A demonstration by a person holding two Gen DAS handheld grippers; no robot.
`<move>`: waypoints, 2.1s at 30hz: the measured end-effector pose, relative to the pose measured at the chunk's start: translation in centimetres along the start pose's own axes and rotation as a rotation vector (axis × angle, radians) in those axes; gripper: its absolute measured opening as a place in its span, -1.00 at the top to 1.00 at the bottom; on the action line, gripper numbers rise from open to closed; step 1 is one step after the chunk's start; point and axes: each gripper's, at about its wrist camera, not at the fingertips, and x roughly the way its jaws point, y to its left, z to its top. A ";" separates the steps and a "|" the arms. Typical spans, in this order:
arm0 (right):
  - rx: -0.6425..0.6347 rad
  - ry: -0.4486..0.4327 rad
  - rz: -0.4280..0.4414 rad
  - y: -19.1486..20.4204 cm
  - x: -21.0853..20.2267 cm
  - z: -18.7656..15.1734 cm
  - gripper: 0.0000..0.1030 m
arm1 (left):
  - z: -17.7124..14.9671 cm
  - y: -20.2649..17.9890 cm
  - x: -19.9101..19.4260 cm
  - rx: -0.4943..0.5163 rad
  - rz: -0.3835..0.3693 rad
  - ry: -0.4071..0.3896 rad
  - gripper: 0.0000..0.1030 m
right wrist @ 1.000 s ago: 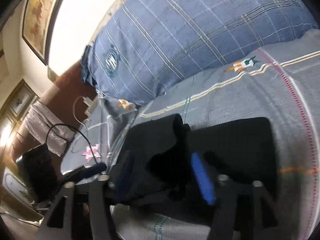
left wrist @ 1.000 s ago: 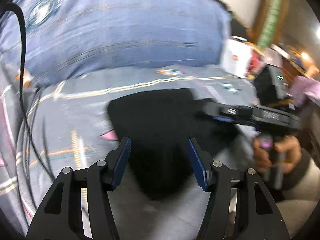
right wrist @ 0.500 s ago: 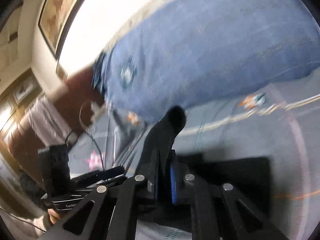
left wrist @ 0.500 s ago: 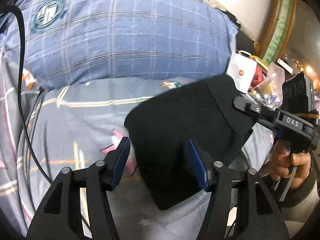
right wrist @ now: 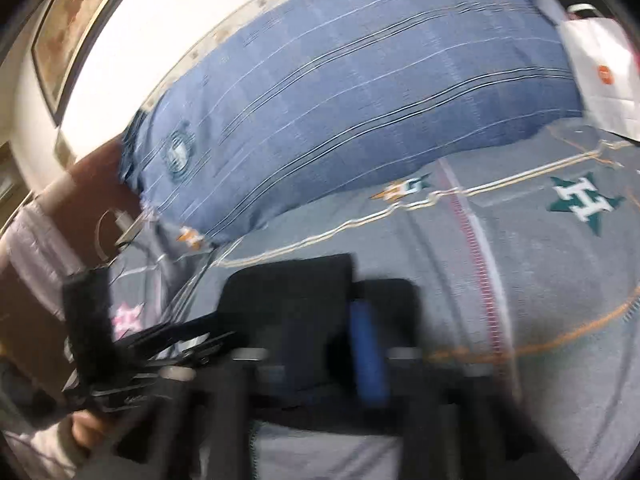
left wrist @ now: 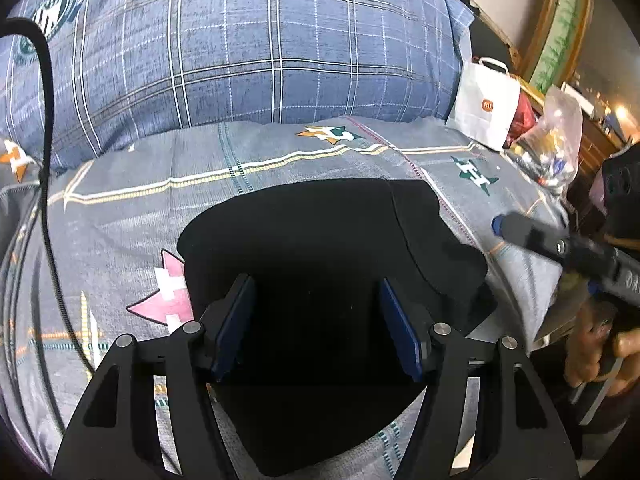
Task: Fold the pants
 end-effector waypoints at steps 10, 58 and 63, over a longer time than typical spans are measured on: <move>-0.015 0.141 0.006 0.5 6.5 -1.6 0.43 | -0.1 0.5 -1.4 -0.033 0.019 -0.024 -0.24; -0.113 0.105 -0.168 -0.4 8.0 2.1 0.49 | 3.3 -0.8 4.4 0.020 0.159 0.018 -0.42; -0.132 0.078 -0.178 0.8 5.4 1.9 0.46 | 3.0 -0.9 3.0 0.004 0.154 0.013 -0.42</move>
